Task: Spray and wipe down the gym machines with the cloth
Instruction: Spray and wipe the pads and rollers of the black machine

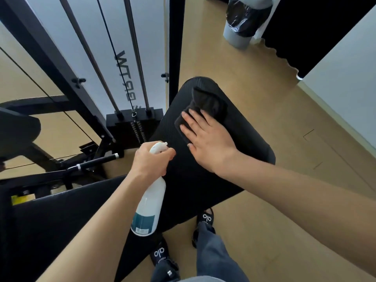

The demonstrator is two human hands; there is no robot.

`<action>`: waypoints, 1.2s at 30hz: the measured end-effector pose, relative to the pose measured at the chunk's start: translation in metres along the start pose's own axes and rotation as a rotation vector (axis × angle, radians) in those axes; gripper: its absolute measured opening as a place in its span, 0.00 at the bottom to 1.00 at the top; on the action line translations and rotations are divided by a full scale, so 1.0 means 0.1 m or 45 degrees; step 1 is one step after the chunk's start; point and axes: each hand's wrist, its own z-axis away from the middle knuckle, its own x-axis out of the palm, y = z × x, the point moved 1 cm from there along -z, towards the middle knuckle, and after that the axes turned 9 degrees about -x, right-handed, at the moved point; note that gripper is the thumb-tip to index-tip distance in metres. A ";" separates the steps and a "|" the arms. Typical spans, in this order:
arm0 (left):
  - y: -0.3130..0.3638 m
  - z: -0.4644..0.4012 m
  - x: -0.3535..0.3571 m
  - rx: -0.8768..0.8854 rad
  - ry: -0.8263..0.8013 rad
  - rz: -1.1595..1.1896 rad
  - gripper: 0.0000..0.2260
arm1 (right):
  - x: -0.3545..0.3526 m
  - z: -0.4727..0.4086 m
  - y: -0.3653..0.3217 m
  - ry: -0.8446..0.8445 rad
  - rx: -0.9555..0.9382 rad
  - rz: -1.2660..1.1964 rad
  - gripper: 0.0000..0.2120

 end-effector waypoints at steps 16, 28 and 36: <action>0.20 0.04 0.33 0.037 0.015 0.032 0.08 | -0.17 -0.11 0.46 0.094 0.067 -0.113 0.26; 0.06 0.23 0.34 0.073 -0.069 0.020 0.08 | 0.16 1.32 -0.06 0.343 0.429 -0.390 0.23; -0.01 0.17 0.30 0.094 -0.079 -0.016 0.08 | 0.17 1.28 -0.01 0.322 0.440 -0.426 0.25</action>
